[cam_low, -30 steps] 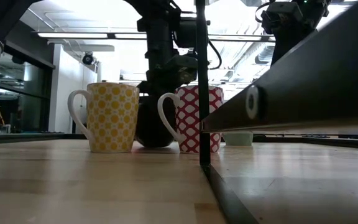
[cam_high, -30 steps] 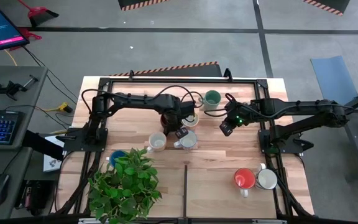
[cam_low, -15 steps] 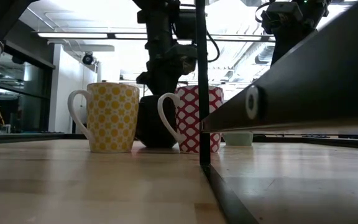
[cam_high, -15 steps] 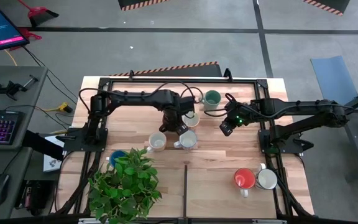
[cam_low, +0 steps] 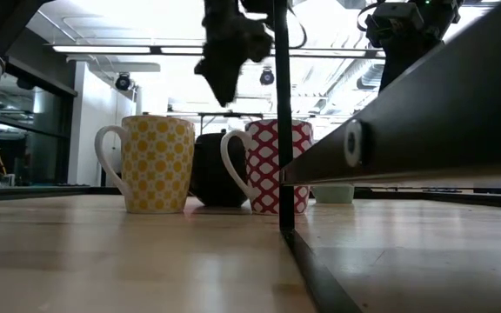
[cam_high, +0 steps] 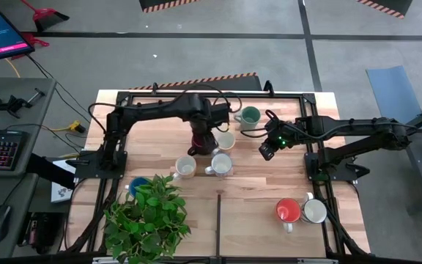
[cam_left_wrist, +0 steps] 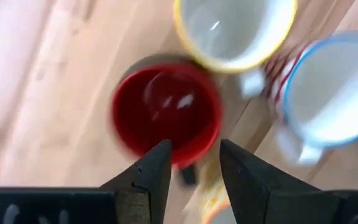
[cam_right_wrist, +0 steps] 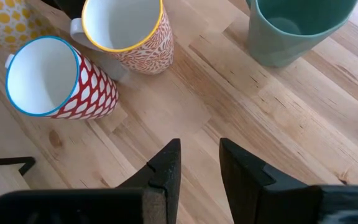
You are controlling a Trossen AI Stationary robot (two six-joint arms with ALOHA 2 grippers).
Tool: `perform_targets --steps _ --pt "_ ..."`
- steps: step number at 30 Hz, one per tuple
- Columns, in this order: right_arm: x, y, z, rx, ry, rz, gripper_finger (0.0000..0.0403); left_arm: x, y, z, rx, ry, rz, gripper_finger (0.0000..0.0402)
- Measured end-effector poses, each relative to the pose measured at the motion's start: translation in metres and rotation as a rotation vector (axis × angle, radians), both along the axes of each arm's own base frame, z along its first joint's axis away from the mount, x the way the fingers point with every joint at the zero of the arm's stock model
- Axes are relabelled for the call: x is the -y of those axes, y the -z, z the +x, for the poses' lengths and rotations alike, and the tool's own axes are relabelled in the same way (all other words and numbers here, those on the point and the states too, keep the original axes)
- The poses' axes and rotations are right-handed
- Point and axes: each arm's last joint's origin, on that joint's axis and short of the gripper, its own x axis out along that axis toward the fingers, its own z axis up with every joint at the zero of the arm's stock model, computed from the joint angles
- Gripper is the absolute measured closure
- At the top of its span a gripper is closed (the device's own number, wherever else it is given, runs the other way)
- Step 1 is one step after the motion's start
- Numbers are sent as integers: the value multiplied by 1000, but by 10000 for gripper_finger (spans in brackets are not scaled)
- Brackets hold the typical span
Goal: Place coffee mugs
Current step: Move the blue mug to the left of the shelf
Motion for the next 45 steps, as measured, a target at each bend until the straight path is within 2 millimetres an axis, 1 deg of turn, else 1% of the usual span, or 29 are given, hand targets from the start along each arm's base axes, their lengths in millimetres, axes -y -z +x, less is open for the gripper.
perform_targets --steps 3,5,10,12,14,18,23,28,32,38,41,45 --pt "0 0 0 0 0 0 313 6 -10 -11 -106 38 52 275" --pt "0 0 0 -1 0 0 313 10 -15 -14 -76 58 86 275" --pt "0 0 0 -2 -1 2 313 28 -35 -36 -47 129 104 275" --pt "0 0 0 -1 0 5 313 37 -43 -49 -47 169 104 275" --pt "0 0 0 0 0 6 313 44 -53 -68 -15 182 109 275" --pt "0 0 0 0 1 5 313 62 -58 -106 8 161 92 275" --pt "0 0 0 -1 5 -6 313 83 -50 -157 6 70 69 275" --pt "0 0 0 4 17 10 313 102 -34 -192 -3 29 56 275" --pt "0 0 0 10 37 31 313 111 -17 -212 -36 31 59 275" --pt "-1 0 0 11 31 52 313 121 5 -238 -84 86 62 275" --pt "-1 0 0 12 21 69 313 123 13 -251 -78 100 62 275" --pt "-2 0 0 16 23 101 313 127 20 -263 -30 125 44 275"
